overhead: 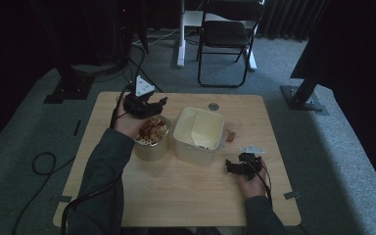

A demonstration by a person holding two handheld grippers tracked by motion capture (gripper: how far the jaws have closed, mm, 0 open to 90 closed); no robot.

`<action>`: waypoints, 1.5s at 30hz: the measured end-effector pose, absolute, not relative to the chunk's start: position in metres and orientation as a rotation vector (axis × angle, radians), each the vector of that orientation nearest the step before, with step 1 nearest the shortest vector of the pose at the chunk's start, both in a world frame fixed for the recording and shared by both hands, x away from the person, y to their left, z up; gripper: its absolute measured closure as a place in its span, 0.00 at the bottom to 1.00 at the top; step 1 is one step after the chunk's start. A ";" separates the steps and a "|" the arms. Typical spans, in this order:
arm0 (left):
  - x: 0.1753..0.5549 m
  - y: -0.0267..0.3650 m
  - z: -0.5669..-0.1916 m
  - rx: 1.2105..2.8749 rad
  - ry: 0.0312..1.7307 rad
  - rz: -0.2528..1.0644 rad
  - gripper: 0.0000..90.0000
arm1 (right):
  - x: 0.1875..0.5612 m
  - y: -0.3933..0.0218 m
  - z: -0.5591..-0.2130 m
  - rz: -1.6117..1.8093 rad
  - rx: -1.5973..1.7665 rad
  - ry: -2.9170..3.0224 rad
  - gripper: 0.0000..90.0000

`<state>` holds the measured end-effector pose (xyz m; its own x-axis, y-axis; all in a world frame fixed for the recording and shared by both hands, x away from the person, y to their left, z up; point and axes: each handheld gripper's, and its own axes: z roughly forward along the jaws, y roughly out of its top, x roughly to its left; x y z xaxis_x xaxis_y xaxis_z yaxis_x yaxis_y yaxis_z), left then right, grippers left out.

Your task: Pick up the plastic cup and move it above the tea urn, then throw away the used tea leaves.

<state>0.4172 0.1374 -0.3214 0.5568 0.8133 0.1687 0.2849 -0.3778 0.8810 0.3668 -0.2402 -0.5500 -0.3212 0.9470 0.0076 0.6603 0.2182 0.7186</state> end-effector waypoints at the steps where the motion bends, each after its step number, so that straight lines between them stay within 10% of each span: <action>1: 0.417 0.137 -0.321 1.924 0.889 0.768 0.50 | 0.367 -0.240 -0.550 0.881 1.483 2.062 0.12; 45: 0.453 0.249 -0.388 1.833 1.193 0.749 0.46 | 0.457 -0.245 -0.509 1.201 1.432 1.962 0.29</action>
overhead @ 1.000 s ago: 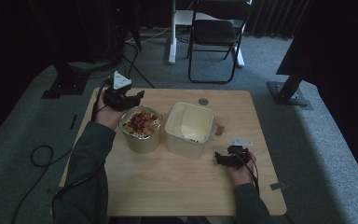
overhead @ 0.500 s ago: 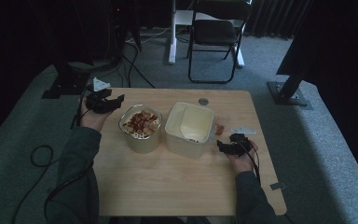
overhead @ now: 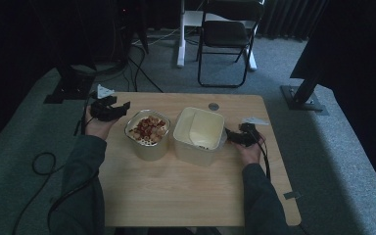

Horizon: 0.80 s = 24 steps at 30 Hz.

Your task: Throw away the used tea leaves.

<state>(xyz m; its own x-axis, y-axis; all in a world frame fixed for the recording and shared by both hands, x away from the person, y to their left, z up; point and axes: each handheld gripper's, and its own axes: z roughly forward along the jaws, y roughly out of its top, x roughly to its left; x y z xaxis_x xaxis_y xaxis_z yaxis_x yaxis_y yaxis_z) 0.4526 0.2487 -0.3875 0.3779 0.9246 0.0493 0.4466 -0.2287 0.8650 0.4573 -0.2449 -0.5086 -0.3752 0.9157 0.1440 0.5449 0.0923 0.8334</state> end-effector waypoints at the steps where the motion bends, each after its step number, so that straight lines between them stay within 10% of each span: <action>1: 0.453 0.248 -0.388 1.832 1.189 0.744 0.46 | 0.460 -0.243 -0.509 1.202 1.425 1.966 0.30; 13: 0.456 0.242 -0.394 1.827 1.146 0.681 0.44 | 0.468 -0.250 -0.498 1.215 1.408 1.919 0.37; 24: 0.460 0.233 -0.389 1.834 1.132 0.671 0.44 | 0.470 -0.254 -0.416 1.196 1.301 1.913 0.37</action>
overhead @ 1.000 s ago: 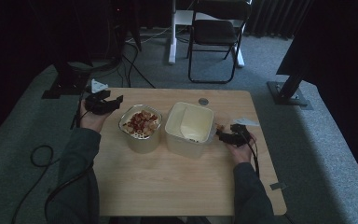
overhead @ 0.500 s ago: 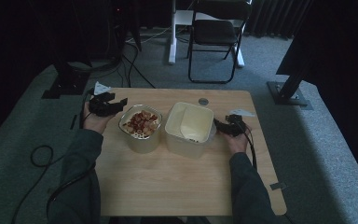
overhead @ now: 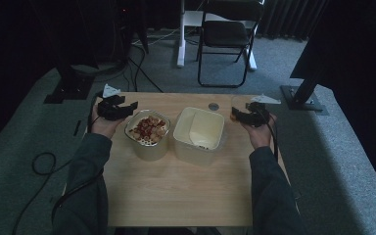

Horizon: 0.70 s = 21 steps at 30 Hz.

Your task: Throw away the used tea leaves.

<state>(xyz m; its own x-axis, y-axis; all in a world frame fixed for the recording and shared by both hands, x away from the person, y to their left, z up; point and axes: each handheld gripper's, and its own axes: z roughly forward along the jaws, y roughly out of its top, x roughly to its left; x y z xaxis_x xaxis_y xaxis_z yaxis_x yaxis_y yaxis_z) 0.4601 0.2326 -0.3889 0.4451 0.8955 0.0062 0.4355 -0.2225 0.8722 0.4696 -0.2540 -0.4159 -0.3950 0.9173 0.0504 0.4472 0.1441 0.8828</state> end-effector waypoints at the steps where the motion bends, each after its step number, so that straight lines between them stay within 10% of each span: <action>1: 0.460 0.231 -0.389 1.834 1.125 0.675 0.44 | 0.470 -0.251 -0.410 1.193 1.287 1.919 0.37; 21: 0.456 0.210 -0.381 1.860 1.008 0.692 0.44 | 0.483 -0.140 -0.335 1.324 1.032 2.053 0.37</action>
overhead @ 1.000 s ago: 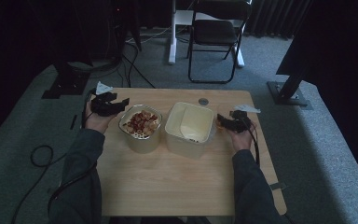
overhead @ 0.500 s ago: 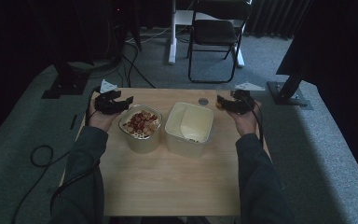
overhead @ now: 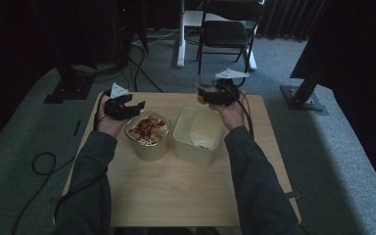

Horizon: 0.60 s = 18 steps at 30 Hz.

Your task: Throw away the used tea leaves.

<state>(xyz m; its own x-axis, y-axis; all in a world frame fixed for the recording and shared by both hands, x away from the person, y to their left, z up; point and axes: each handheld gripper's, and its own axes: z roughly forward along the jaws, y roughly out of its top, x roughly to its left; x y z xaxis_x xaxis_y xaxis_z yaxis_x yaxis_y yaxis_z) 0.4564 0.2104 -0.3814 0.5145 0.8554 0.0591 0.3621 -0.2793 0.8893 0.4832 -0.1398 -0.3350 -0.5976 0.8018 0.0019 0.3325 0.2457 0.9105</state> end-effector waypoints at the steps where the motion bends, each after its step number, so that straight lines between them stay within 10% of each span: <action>1: 0.456 0.209 -0.381 1.859 0.995 0.692 0.44 | 0.483 -0.132 -0.333 1.328 1.017 2.067 0.37; 18: 0.452 0.169 -0.379 1.882 0.829 0.702 0.40 | 0.485 -0.044 -0.312 1.535 0.959 2.184 0.38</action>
